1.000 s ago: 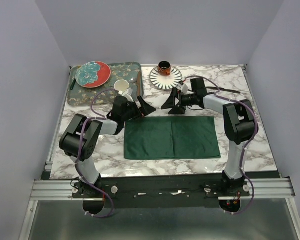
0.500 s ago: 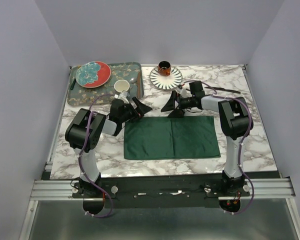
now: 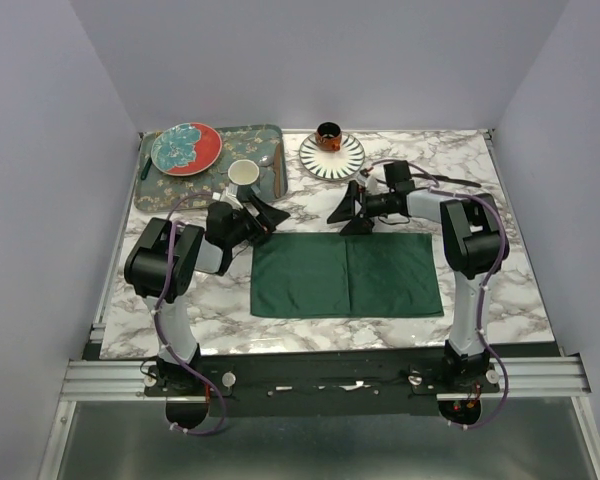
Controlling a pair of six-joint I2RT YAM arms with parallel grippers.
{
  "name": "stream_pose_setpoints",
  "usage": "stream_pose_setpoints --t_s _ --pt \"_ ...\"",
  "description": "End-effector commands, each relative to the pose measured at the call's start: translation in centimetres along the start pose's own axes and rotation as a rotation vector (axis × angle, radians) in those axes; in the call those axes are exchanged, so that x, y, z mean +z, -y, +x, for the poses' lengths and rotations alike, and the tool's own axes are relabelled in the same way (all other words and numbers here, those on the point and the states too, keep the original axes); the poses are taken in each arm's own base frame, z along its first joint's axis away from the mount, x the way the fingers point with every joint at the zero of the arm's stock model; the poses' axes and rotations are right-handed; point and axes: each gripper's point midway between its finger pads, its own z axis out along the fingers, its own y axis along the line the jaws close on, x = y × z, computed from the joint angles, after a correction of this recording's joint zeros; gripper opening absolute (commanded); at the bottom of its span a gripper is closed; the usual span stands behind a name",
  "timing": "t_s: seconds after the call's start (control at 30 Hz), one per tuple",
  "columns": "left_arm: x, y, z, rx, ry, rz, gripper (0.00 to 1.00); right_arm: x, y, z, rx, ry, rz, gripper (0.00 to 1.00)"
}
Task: Fold the napkin into a case and place the utensils inside
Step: Smooth out the rectangle-folded napkin at the center of the board.
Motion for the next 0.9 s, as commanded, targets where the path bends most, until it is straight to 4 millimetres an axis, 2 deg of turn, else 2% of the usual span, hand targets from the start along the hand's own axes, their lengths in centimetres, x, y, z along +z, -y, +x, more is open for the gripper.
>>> stream_pose_setpoints --t_s 0.0,0.03,0.17,0.27,0.37,0.43,0.53,0.7,0.87 --pt "-1.4 -0.3 1.9 -0.019 -0.059 0.016 0.99 -1.7 -3.2 -0.2 -0.107 0.006 -0.035 1.00" --pt "-1.6 0.4 1.8 -0.019 -0.058 0.041 0.99 -2.1 -5.1 -0.4 -0.144 0.014 -0.058 1.00" --pt "-3.0 4.2 0.9 0.012 -0.040 0.147 0.99 -3.0 -9.0 -0.1 -0.201 0.016 -0.118 1.00" --pt "-3.4 5.5 0.6 0.002 -0.034 0.180 0.99 -2.5 -10.3 0.8 -0.181 0.003 -0.144 1.00" --pt "-3.5 6.6 0.5 -0.018 -0.033 0.219 0.99 -0.9 -11.3 1.9 -0.160 -0.031 -0.179 1.00" --pt "-3.3 7.4 0.7 -0.032 -0.038 0.244 0.99 0.5 -11.1 2.5 -0.134 -0.052 -0.194 1.00" --pt "-2.8 7.1 2.1 -0.052 -0.069 0.237 0.99 2.2 -10.2 2.9 -0.084 -0.067 -0.212 1.00" --pt "-1.7 4.4 3.4 -0.088 -0.087 0.163 0.99 4.2 -8.8 2.6 -0.020 -0.061 -0.226 1.00" --pt "-1.1 1.2 3.7 -0.112 -0.085 0.071 0.99 5.6 -5.3 3.4 0.052 -0.082 -0.186 1.00"
